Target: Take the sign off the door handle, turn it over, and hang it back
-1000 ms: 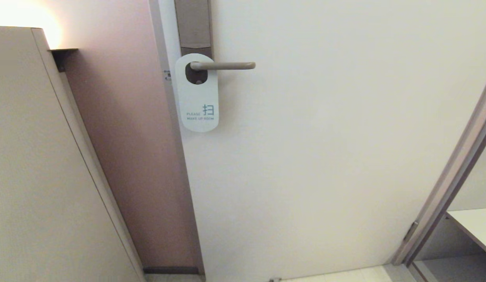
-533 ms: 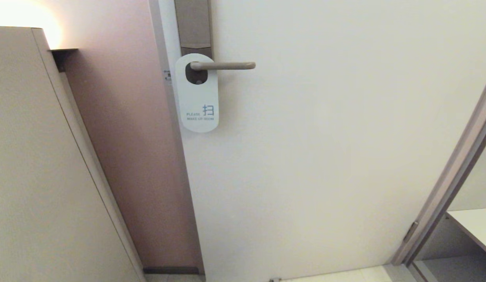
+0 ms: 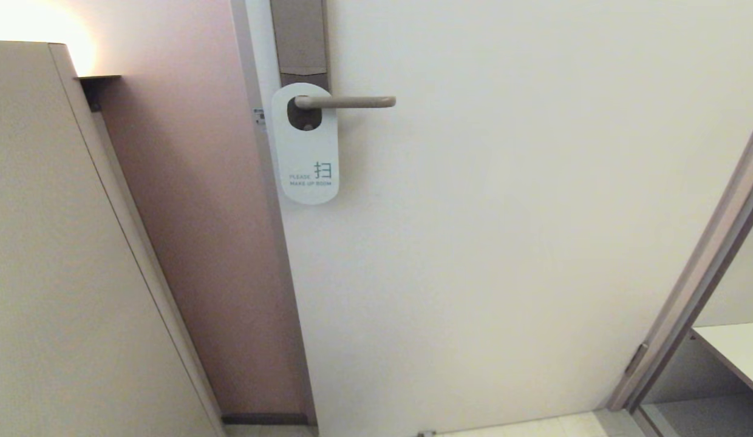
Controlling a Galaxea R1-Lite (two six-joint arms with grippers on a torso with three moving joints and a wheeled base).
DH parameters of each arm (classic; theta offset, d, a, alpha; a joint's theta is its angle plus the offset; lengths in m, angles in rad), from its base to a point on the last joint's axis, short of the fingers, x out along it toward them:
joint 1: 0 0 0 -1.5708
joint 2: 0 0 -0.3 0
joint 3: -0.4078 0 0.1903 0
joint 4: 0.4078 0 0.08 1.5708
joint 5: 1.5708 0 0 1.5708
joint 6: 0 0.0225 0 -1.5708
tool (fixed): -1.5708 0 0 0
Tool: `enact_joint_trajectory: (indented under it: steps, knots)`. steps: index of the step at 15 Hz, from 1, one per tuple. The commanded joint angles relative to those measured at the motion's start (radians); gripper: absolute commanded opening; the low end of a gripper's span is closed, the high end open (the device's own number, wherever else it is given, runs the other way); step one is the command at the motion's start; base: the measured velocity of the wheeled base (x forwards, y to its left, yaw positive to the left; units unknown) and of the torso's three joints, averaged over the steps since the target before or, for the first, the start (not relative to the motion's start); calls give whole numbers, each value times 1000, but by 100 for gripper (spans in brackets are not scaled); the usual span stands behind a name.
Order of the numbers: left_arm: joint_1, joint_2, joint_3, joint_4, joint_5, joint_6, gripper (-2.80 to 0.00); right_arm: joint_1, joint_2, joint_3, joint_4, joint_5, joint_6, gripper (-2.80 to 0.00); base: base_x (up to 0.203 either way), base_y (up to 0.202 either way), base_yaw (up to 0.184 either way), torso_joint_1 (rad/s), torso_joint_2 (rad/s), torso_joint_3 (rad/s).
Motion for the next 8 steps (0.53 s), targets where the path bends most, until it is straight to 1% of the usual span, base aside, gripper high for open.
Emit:
enact_joint_trajectory:
  steps: [1, 4, 8]
  knots:
    - [0, -11, 0, 0, 0, 1, -280, 0, 0, 0, 0, 0, 0, -280, 0, 0, 0, 0, 0, 0]
    - [0, -51, 0, 0, 0, -1, -280, 0, 0, 0, 0, 0, 0, -280, 0, 0, 0, 0, 0, 0]
    - [0, -52, 0, 0, 0, -1, -280, 0, 0, 0, 0, 0, 0, -280, 0, 0, 0, 0, 0, 0]
